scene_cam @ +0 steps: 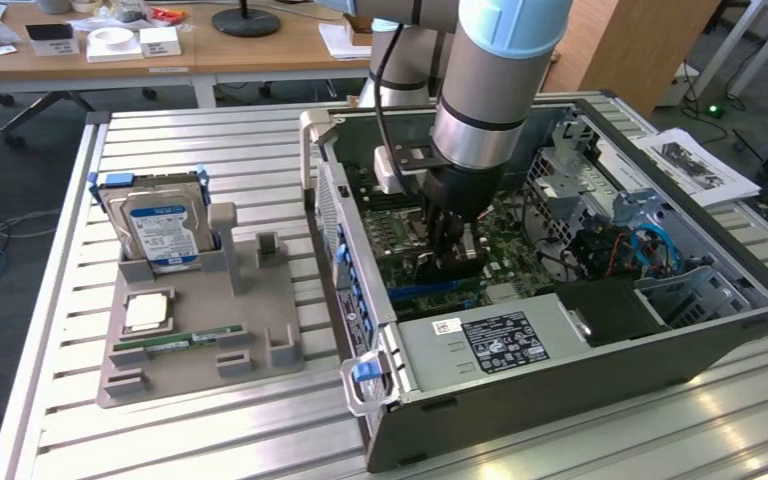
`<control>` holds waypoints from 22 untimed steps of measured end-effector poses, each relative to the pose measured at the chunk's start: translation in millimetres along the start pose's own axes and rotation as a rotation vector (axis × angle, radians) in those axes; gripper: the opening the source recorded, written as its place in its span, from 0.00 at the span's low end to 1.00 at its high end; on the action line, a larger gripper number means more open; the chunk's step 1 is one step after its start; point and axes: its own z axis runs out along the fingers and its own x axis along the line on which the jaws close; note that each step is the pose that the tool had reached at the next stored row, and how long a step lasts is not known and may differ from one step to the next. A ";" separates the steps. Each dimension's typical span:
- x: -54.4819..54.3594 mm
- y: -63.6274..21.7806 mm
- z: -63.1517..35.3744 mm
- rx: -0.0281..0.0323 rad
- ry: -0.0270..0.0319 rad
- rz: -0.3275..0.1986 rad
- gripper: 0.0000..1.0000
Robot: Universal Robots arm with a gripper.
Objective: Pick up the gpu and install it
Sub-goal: 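Insert the gpu into the slot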
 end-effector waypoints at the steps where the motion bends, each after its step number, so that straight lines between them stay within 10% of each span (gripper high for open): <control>1: 0.0 0.0 0.0 0.0000 0.0000 0.001 0.27; 22: 0.0 0.3 1.0 0.0001 -0.0001 0.002 0.27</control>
